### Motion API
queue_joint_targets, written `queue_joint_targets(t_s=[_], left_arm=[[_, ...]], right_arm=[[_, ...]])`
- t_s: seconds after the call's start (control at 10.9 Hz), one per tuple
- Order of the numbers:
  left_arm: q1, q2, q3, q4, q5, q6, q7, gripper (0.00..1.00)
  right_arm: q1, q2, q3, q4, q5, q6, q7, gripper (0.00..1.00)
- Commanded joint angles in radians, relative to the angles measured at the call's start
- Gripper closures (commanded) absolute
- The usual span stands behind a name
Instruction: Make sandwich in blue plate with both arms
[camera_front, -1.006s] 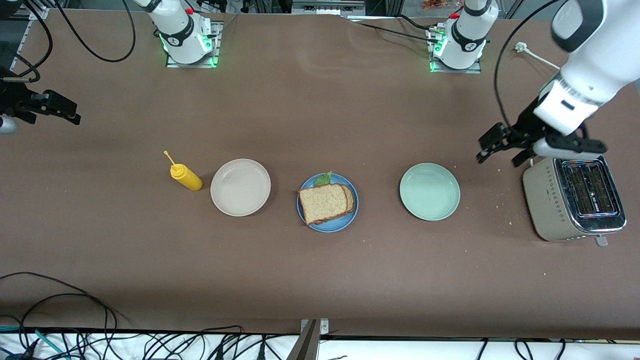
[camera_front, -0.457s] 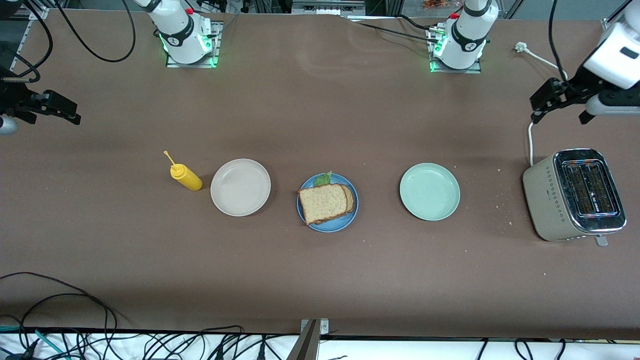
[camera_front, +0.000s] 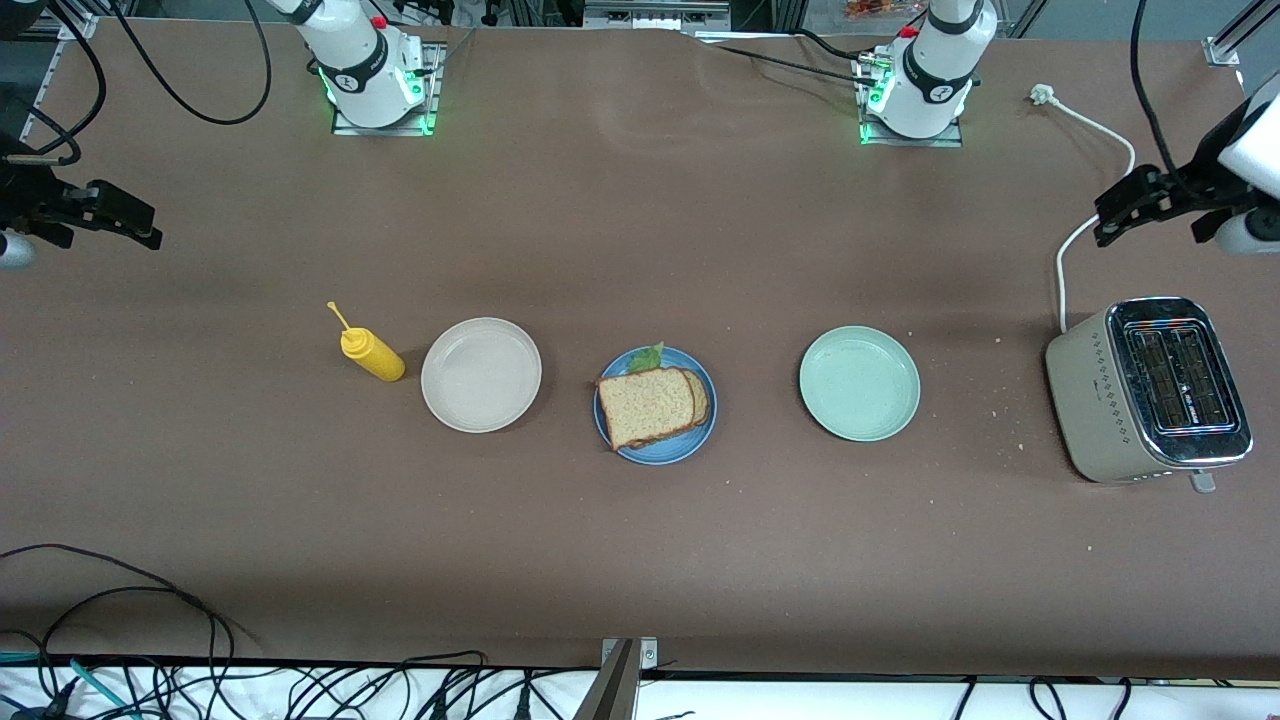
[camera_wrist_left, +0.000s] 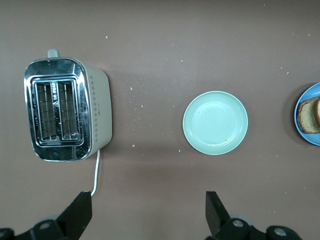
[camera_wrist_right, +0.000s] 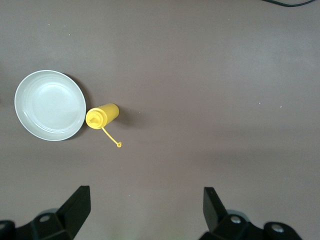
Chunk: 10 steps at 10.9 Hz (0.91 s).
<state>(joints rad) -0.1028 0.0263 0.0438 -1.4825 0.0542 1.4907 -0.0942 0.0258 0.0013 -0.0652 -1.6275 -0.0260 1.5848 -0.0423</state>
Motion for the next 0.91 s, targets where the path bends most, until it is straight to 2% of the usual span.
queue_joint_targets(t_s=[0.0, 0.18, 0.82], left_arm=[[-0.078, 0.037, 0.082, 0.059, 0.019, -0.036, 0.004, 0.0], [-0.078, 0.037, 0.042, 0.059, 0.026, -0.05, 0.002, 0.0], [-0.071, 0.04, 0.024, 0.076, 0.022, -0.05, 0.005, 0.0]], right_arm=[[0.0, 0.005, -0.001, 0.021, 0.009, -0.02, 0.002, 0.0], [0.002, 0.002, 0.002, 0.021, 0.008, -0.02, 0.009, 0.0], [0.002, 0.003, 0.001, 0.021, 0.008, -0.02, 0.01, 0.0]])
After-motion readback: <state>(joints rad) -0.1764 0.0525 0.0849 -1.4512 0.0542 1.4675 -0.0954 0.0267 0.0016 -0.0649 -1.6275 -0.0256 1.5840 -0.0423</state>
